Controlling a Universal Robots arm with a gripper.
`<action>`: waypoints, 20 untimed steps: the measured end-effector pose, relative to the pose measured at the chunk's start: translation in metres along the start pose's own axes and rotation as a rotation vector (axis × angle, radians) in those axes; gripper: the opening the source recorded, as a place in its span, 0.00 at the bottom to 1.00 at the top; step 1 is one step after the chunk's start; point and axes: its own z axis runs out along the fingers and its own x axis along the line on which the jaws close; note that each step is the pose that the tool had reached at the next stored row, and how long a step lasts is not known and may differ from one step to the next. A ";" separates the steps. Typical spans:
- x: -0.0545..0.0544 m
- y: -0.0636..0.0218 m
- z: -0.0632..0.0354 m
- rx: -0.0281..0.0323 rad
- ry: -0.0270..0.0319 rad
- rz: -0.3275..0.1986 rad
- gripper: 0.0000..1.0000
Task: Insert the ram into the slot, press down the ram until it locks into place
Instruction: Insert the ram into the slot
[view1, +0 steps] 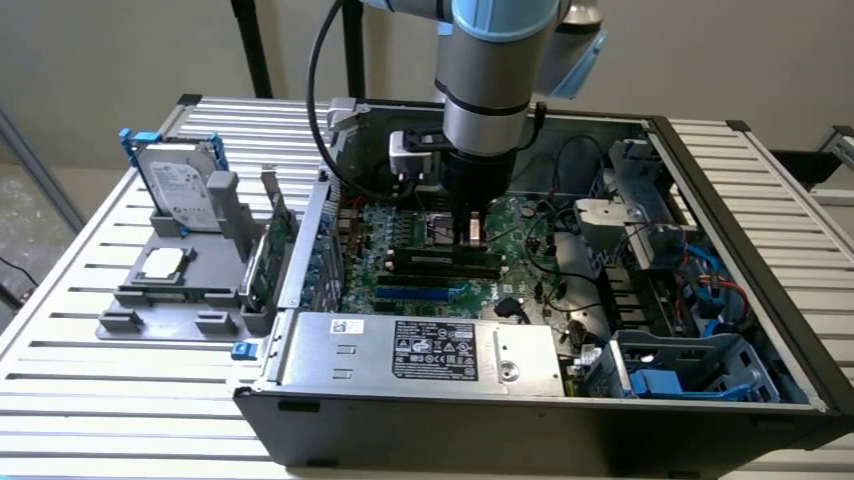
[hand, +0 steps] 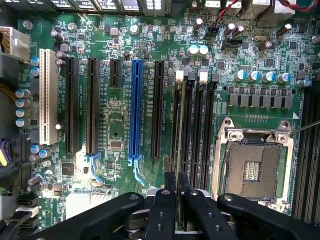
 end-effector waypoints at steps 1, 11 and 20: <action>0.000 0.0000 -0.0002 0.0001 0.0001 -0.001 0.13; 0.000 0.0000 0.0010 0.0000 0.0039 -0.006 0.13; 0.000 0.0001 0.0024 0.0020 0.0040 -0.003 0.13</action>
